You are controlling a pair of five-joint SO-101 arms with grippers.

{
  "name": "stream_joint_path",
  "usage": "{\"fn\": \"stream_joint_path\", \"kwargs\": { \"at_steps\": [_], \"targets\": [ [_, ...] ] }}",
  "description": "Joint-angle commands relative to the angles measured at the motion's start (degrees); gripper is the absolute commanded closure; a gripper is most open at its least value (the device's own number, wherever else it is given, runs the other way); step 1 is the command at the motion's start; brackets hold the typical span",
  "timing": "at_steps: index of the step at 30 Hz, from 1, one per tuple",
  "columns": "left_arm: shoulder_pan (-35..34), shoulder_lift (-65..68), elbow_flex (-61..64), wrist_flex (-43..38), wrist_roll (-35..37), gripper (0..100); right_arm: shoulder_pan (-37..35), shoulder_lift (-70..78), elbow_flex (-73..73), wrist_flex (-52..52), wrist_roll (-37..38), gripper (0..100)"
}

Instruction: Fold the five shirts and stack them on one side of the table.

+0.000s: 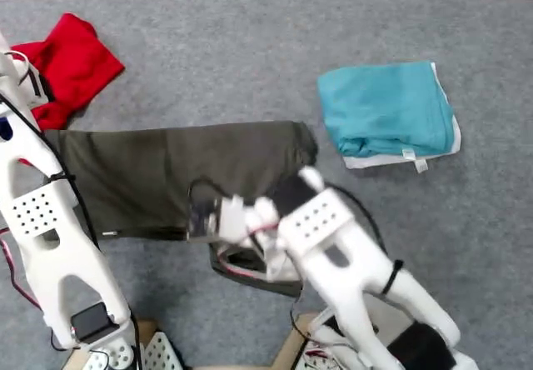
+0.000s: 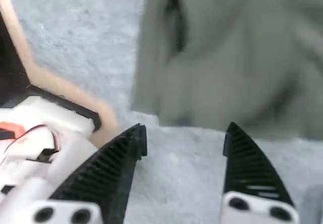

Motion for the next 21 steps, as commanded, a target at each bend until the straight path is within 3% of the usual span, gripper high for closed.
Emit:
{"fn": "stream_joint_path", "kwargs": {
  "at_steps": [1,9,12,21],
  "targets": [
    [0.04,-1.49,-0.13,0.62,0.44,80,-3.25,-1.71,6.90,-7.47,-2.81,73.5],
    [1.27,-1.49,1.54,0.62,0.53,80,-13.27,6.29,13.41,-22.15,-13.63,72.8],
    [1.27,-1.49,1.45,0.62,0.53,80,-14.68,10.24,13.67,-26.11,-17.41,67.8],
    [0.66,-1.49,1.36,0.62,0.18,80,-14.51,23.96,12.53,-34.46,-17.67,69.2]
  ]
}}
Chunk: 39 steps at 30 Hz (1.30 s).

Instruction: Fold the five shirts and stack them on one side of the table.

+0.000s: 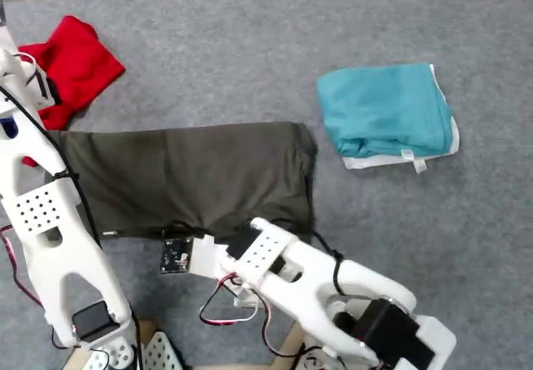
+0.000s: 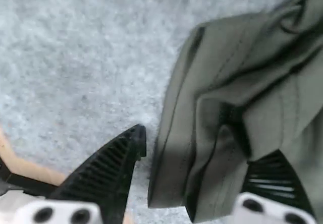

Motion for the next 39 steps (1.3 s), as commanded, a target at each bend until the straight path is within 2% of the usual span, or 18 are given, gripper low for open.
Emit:
{"fn": "stream_joint_path", "kwargs": {
  "at_steps": [1,6,8,11,18,22,25,29,32,35,39],
  "targets": [
    [-0.22,-1.49,-0.40,0.53,0.18,80,-0.26,4.70,-0.04,-3.25,-0.35,72.4],
    [-0.13,-1.49,-0.48,0.53,0.18,80,1.05,4.70,-0.31,-3.52,-0.62,94.4],
    [-0.13,-1.49,-0.48,0.53,0.18,80,3.69,4.70,-1.45,-3.43,-0.62,98.6],
    [-0.13,-1.49,-0.48,0.53,0.18,80,8.62,4.70,-4.79,-1.32,-0.44,97.0],
    [-0.13,-1.49,-0.48,0.53,0.18,80,14.51,4.70,-21.14,13.63,-0.18,97.0],
    [-0.13,-1.49,-0.48,0.53,0.18,80,20.13,5.23,-34.33,19.96,4.48,97.0],
    [0.22,-1.49,-0.48,0.53,0.18,80,23.56,5.32,-40.31,18.55,8.44,97.0],
    [0.75,-1.49,-0.40,0.53,0.18,80,24.35,5.41,-41.63,12.13,16.35,96.9],
    [1.01,-1.49,-0.04,0.53,0.18,80,23.74,7.08,-40.48,7.38,17.41,96.6],
    [1.01,-1.49,-0.13,0.53,0.18,80,22.51,9.89,-40.48,5.54,17.49,89.4],
    [0.75,-1.49,-0.40,0.53,0.18,80,22.59,12.62,-40.84,1.32,17.41,63.2]
  ]
}}
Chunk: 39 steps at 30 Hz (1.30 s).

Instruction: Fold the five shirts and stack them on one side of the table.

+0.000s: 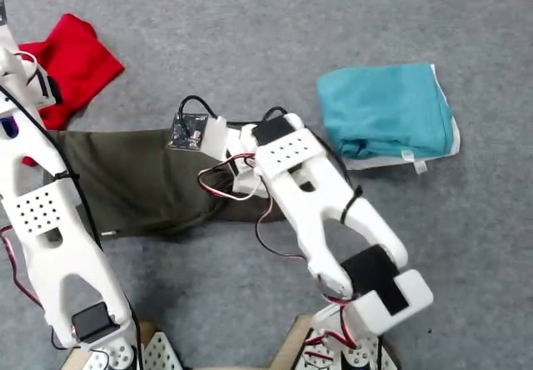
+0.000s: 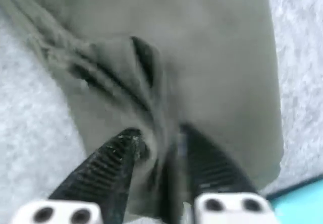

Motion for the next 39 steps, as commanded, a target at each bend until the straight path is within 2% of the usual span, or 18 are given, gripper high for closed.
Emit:
{"fn": "stream_joint_path", "kwargs": {
  "at_steps": [1,4,7,10,13,16,20,23,29,32,35,39],
  "targets": [
    [0.22,-1.49,-0.57,0.44,0.18,80,-0.18,0.40,-2.33,-4.13,0.18,58.9],
    [-0.04,-1.49,-0.57,0.44,0.18,80,1.58,0.48,-4.44,-4.66,0.09,56.7],
    [-0.22,-1.49,-0.57,0.44,0.18,80,5.01,-0.40,-8.04,-3.34,-3.52,62.9],
    [-0.22,-1.49,-0.57,0.44,0.18,80,6.77,-2.51,-12.18,5.54,-7.56,77.7],
    [-0.22,-1.49,-0.66,0.44,0.26,80,6.59,-4.70,-14.02,15.30,-9.23,99.2],
    [-0.40,-1.49,-0.40,0.44,0.44,80,6.77,-6.99,-14.02,21.45,-11.08,93.8],
    [-2.07,-6.42,4.26,0.70,0.26,79,6.86,-10.86,-13.93,29.01,-16.26,98.4],
    [-4.44,-16.53,19.82,0.70,-0.44,76,6.86,-13.76,-12.53,30.77,-17.14,98.0],
    [-6.81,-36.75,56.40,-2.02,-10.20,75,6.68,-16.48,-5.41,25.67,-16.88,98.0],
    [-8.57,-38.15,67.03,-8.97,-10.73,75,6.42,-16.48,-4.35,23.74,-17.05,98.0],
    [-9.36,-36.48,73.19,-10.90,-10.46,75,5.54,-16.48,-4.44,23.56,-17.14,98.0],
    [-11.30,-32.35,72.22,-12.57,-7.65,73,4.31,-16.48,-4.35,23.47,-17.14,98.0]
  ]
}}
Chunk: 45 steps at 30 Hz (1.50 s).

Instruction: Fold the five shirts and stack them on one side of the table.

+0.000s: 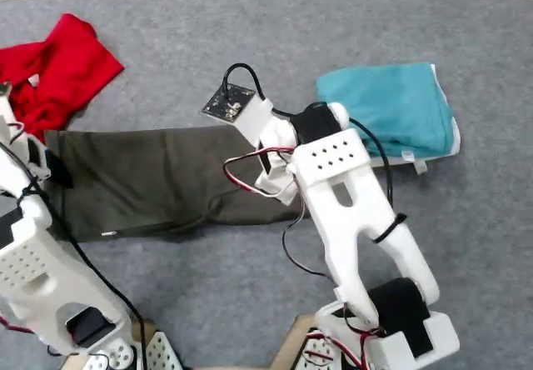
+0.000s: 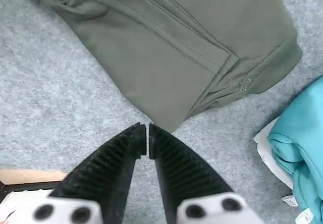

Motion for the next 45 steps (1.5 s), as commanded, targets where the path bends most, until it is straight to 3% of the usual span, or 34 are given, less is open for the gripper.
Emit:
{"fn": "stream_joint_path", "kwargs": {
  "at_steps": [1,6,15,20,26,31,38,41,45],
  "targets": [
    [-2.33,1.58,-1.80,-1.49,0.97,73,-1.67,-2.15,-0.04,-0.88,-0.62,98.0],
    [-3.03,9.67,-9.54,0.09,1.05,73,-1.76,-2.59,-0.22,-0.53,-2.02,98.0],
    [-3.21,27.43,-31.60,10.11,2.29,78,-1.76,-2.59,-0.31,0.70,-2.99,98.0],
    [-3.38,33.05,-41.54,11.43,3.08,97,-1.58,-2.59,-2.59,0.70,-2.99,98.0],
    [-1.63,31.65,-42.07,11.52,3.25,97,-1.41,-2.59,-7.34,0.70,-2.99,98.0],
    [1.10,20.48,-32.66,11.52,3.16,97,0.62,-2.42,-14.11,0.53,-2.73,98.0],
    [16.57,-6.07,-6.29,11.16,3.52,97,9.14,-1.01,-22.20,-3.60,-2.64,97.7],
    [26.15,-14.77,-2.42,10.46,4.13,97,12.92,-0.84,-23.52,-4.04,-2.64,97.7],
    [36.44,-18.99,-2.68,7.91,11.87,97,18.64,-1.27,-23.69,-3.78,-2.73,97.7]
  ]
}}
